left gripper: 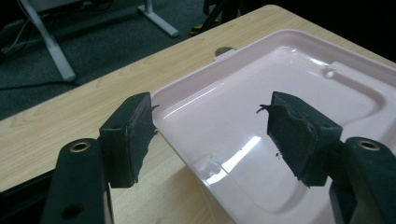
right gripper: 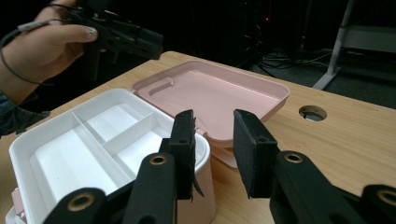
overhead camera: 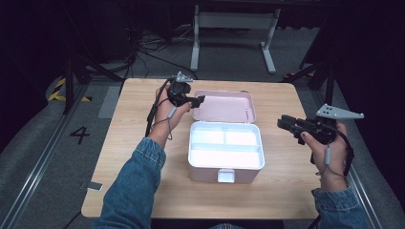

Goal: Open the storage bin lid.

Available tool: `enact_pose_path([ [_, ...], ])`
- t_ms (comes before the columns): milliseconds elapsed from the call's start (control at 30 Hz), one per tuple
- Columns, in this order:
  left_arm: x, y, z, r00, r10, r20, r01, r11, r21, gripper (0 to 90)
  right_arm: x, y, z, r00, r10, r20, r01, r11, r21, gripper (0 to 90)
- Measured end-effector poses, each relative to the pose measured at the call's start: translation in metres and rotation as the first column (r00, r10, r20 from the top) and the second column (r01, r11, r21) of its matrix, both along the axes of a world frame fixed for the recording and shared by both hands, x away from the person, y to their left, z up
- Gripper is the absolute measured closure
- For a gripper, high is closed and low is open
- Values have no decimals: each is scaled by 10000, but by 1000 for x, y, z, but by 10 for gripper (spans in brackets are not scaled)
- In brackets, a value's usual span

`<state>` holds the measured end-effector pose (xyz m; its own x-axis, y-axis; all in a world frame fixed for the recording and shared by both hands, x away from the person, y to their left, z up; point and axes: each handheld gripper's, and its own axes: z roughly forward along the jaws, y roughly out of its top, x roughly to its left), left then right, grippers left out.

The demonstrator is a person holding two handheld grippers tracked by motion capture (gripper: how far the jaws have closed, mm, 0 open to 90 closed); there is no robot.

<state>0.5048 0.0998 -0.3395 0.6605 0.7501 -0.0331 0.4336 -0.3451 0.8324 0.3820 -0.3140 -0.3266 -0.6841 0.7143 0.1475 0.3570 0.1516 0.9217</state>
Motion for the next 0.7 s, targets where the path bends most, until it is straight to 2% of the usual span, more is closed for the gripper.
enact_pose_path([
  [167, -28, 9, 19, 9993, -189, 332, 183, 9997, 180, 312, 5, 2, 3, 9998, 186, 68, -186, 9998, -8, 690],
  [200, -28, 9, 19, 9993, -189, 332, 183, 9997, 180, 311, 7, 2, 4, 9997, 231, 78, -231, 9997, 4, 686],
  [233, -37, 13, 24, 9983, -241, 538, 228, 9994, 245, 309, 8, 1, 5, 9996, 262, 93, -261, 9997, -28, 686],
  [267, -37, 13, 24, 9983, -241, 538, 228, 9994, 245, 307, 8, 1, 5, 9996, 262, 93, -261, 9997, -28, 686],
  [333, -49, 21, 30, 9975, -148, 687, 118, 9990, 430, 306, 12, -2, 6, 9997, 246, 38, -246, 9997, 23, 682],
  [500, -69, 41, 34, 9981, -105, 600, 80, 9991, 414, 299, 19, -9, 7, 9998, 158, -149, -156, 9998, 81, 667],
  [700, -92, 68, 35, 9990, 99, 442, -101, 9999, 39, 289, 23, -16, 7, 9995, 6, -312, -5, 10000, 37, 639],
])
